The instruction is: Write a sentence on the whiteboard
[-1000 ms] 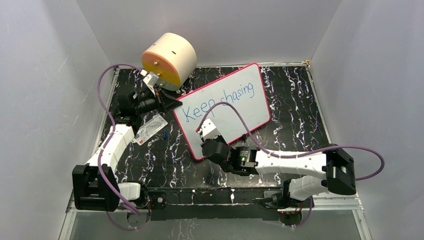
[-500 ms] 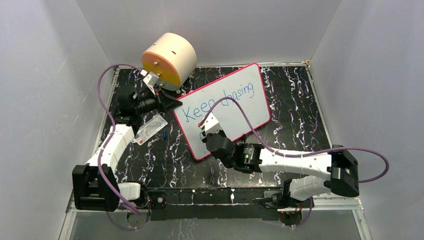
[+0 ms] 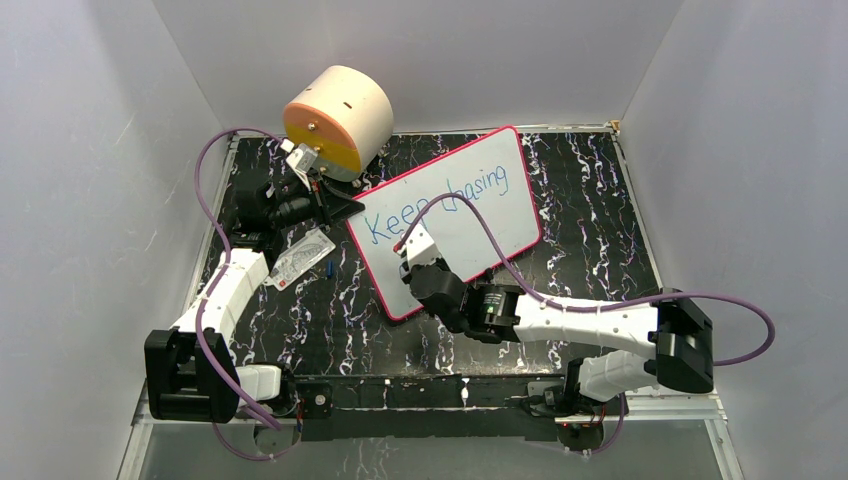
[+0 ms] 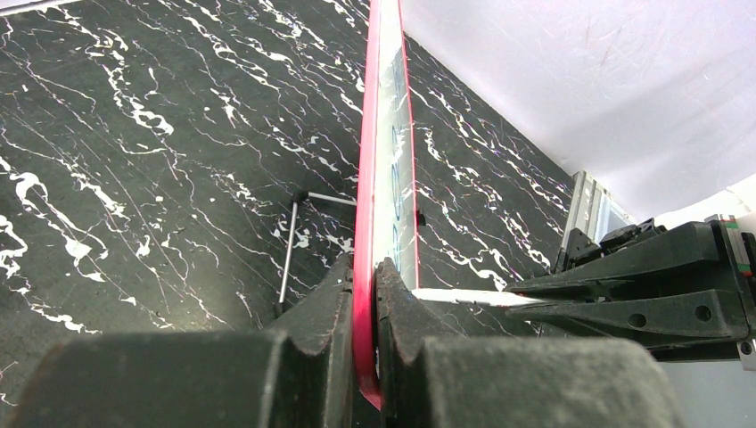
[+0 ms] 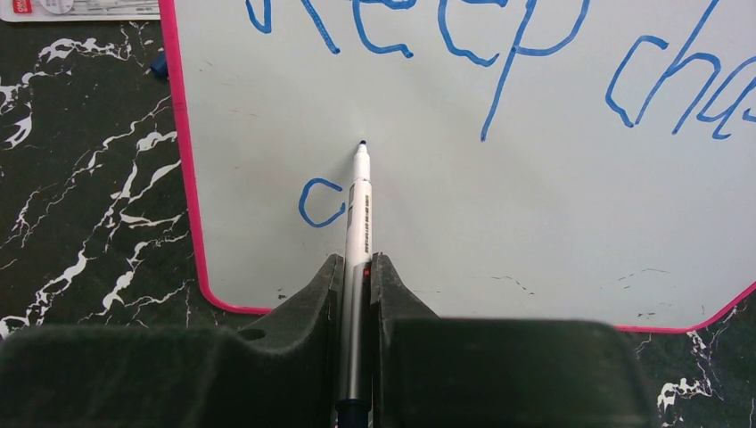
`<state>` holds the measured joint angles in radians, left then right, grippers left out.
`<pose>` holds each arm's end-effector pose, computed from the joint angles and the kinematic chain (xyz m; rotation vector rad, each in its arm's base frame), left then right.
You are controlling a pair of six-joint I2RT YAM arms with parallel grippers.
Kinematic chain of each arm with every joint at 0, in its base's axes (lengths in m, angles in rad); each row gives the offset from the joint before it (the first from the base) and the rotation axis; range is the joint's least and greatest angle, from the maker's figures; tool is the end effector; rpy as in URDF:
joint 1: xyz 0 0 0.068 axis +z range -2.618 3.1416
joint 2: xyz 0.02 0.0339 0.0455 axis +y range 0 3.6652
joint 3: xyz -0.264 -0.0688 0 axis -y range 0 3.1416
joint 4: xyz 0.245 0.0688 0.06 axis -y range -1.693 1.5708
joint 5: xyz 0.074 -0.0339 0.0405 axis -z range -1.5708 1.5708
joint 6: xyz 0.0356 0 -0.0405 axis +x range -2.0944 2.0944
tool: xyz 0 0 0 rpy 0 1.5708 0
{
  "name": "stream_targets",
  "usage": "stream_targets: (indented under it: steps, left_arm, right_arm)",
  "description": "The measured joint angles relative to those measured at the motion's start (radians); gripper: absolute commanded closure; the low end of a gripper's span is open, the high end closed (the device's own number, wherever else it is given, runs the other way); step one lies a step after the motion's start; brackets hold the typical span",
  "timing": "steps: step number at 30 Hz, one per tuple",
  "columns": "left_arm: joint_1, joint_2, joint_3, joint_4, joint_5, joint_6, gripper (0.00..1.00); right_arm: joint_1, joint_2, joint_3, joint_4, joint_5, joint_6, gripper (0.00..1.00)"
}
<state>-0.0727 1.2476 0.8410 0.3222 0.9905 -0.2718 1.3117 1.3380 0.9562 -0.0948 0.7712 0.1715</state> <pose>0.2752 -0.0499 0.3142 0.6111 1.6176 -1.0682 0.1001 0.2810 0.2891 -0.6152 1.8097 0.2080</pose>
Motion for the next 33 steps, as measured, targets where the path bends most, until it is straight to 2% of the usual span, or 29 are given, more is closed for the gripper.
stream_targets:
  steps: [33]
  left_arm:
    - [0.000, 0.000, 0.001, -0.001, 0.000, 0.000, 1.00]
  right_arm:
    - [-0.002, 0.014, 0.029, -0.204, -0.079, 0.115, 1.00]
